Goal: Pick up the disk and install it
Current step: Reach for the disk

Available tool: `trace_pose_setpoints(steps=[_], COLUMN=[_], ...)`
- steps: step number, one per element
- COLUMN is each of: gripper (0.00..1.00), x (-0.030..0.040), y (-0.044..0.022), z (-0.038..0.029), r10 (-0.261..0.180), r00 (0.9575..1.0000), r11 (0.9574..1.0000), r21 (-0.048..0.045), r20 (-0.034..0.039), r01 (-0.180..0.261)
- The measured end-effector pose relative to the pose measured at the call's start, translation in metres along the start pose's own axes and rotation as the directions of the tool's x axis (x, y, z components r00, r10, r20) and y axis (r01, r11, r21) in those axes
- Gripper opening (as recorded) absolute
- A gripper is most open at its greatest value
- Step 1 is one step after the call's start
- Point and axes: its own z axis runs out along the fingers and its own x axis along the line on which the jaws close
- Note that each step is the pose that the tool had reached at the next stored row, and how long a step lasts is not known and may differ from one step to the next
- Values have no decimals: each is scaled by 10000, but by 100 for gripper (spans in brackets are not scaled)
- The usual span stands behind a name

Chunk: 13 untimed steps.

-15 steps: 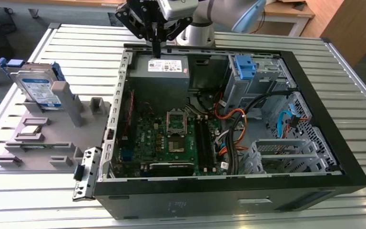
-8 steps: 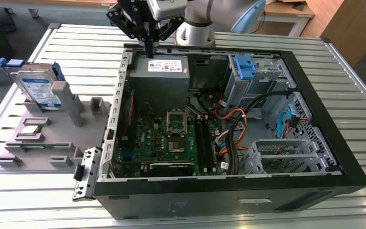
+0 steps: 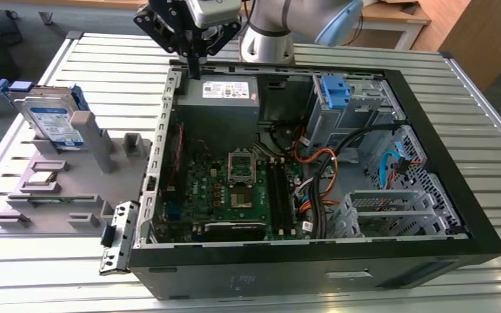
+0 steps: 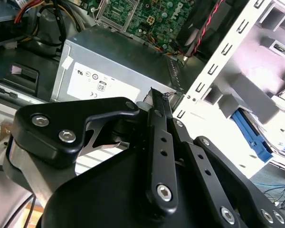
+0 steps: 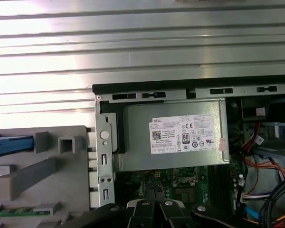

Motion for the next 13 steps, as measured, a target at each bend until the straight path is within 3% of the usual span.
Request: trace_pose_setpoints(steps=[13], gripper=[11], x=[150], y=[-12], z=[5], r10=[11], r00=[10000], r11=[10000], r21=[-1], r20=[1], r01=[-11])
